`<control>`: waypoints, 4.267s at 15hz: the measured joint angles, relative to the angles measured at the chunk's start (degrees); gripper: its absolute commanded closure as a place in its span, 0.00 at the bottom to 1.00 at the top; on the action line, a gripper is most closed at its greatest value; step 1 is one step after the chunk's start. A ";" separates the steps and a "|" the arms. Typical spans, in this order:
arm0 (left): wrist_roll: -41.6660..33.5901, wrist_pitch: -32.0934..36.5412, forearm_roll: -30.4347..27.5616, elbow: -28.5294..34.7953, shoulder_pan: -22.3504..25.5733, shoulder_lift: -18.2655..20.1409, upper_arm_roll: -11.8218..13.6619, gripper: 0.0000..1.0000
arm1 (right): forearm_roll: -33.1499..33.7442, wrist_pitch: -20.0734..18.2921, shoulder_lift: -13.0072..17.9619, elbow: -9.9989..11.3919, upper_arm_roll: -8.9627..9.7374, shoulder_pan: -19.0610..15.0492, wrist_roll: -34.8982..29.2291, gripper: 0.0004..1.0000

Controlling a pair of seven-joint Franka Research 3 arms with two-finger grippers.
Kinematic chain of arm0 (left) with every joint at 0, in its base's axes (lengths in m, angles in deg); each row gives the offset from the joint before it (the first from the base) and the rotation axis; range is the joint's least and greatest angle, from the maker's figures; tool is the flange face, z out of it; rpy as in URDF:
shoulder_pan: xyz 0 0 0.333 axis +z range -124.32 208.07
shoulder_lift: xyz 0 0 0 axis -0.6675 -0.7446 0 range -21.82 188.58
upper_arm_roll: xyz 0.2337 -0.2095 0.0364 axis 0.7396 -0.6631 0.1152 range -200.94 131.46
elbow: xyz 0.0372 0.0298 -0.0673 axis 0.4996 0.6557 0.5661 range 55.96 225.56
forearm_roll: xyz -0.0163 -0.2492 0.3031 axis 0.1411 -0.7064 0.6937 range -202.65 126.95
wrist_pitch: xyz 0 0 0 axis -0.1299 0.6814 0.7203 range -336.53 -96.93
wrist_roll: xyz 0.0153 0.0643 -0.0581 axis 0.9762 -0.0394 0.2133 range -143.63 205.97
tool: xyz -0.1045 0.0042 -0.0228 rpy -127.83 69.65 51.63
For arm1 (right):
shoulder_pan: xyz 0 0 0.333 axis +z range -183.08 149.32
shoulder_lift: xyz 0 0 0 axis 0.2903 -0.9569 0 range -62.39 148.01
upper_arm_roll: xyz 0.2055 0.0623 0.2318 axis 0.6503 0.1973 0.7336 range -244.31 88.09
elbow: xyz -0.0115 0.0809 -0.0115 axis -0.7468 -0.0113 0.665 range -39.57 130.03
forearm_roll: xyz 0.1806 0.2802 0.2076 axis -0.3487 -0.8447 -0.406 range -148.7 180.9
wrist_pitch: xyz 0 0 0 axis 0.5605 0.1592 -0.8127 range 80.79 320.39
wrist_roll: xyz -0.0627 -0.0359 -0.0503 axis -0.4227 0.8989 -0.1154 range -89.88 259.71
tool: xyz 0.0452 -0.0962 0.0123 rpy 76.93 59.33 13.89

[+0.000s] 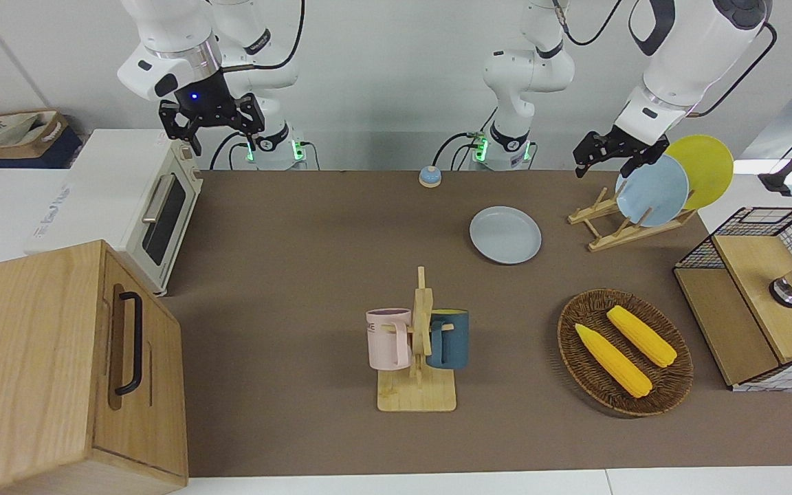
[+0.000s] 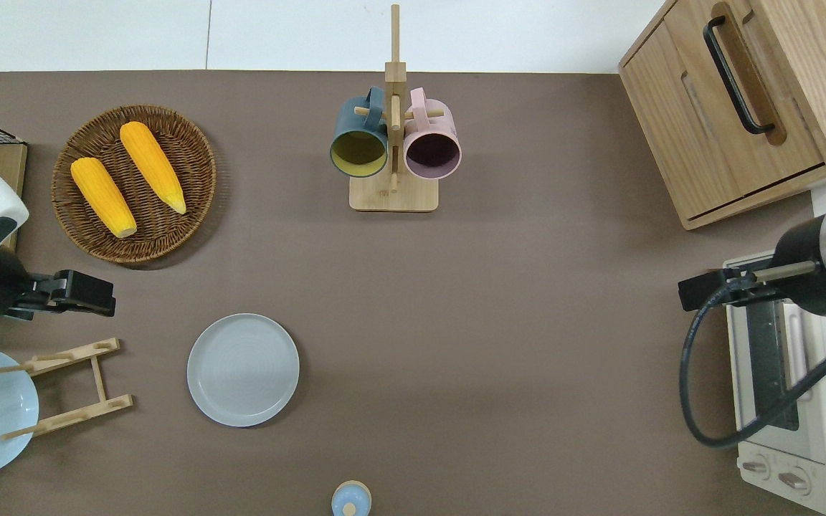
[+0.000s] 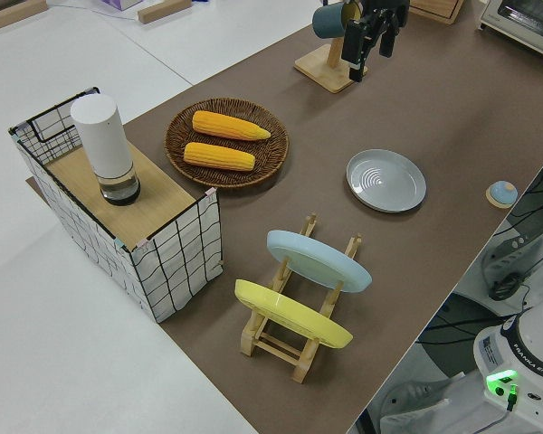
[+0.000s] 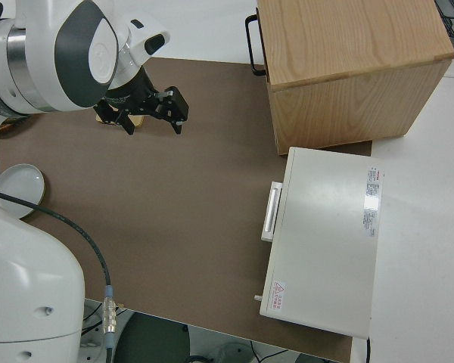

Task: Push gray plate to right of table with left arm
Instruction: 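Move the left gripper down beside the gray plate's near edge, then lower the left gripper against the gray plate's rim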

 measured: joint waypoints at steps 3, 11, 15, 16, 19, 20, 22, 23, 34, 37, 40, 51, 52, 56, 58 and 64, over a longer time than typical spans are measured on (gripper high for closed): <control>-0.03 0.64 0.01 0.16 -0.02 0.00 -0.13 0.00 | 0.00 0.00 0.00 0.00 0.00 0.00 0.00 0.02; -0.06 0.92 0.00 0.89 -0.03 0.00 0.03 0.00 | 0.00 0.00 0.00 0.00 0.00 0.00 0.00 0.02; -0.06 -0.36 0.01 3.97 -0.04 0.24 -0.37 0.00 | 0.00 0.00 0.00 0.00 0.00 0.00 0.00 0.02; -0.06 -1.57 0.01 5.34 -0.04 0.50 -0.37 0.00 | 0.00 0.00 0.00 0.00 0.00 0.00 0.00 0.02; -0.06 -7.24 0.01 11.06 -0.04 1.99 -0.38 0.00 | 0.00 0.00 0.00 0.00 0.00 0.00 0.00 0.02; -0.06 -9.54 0.01 13.74 -0.04 2.88 -0.39 0.00 | 0.00 0.00 0.00 0.00 0.00 0.00 0.00 0.02; -0.06 -12.90 0.01 17.79 -0.04 4.16 -0.39 0.00 | 0.00 0.00 0.00 0.00 0.00 0.00 0.00 0.02; -0.06 -14.40 0.01 19.11 -0.04 4.46 -0.40 0.00 | 0.00 0.00 0.00 0.00 0.00 0.00 0.00 0.02; 0.94 -37.42 0.01 38.89 0.02 8.85 -0.56 0.00 | 0.00 0.00 0.00 0.00 0.00 0.00 0.00 0.02; 2.69 -42.69 0.01 43.00 0.72 8.87 -2.83 0.00 | 0.00 0.00 0.00 0.00 0.00 0.00 0.00 0.02; 5.05 -45.96 0.01 45.11 0.83 8.87 -4.59 0.00 | 0.00 0.00 0.00 0.00 0.00 0.00 0.00 0.02; 6.75 -55.07 0.01 51.37 0.84 8.41 -5.37 0.01 | 0.00 0.00 0.00 0.00 0.00 0.00 0.00 0.02; 6.75 -55.68 0.01 51.62 0.84 8.19 -5.37 0.01 | 0.00 0.00 0.00 0.00 0.00 0.00 0.00 0.02; 6.75 -59.41 0.01 53.00 0.84 6.60 -5.38 0.04 | 0.00 0.00 0.00 0.00 0.00 0.00 0.00 0.02; 6.75 -60.71 0.01 53.33 0.84 5.55 -5.39 0.11 | 0.00 0.00 0.00 0.00 0.00 0.00 0.00 0.02; 6.78 -61.89 0.01 53.36 0.83 3.65 -5.68 0.54 | 0.00 0.00 0.00 0.00 0.00 0.00 0.00 0.02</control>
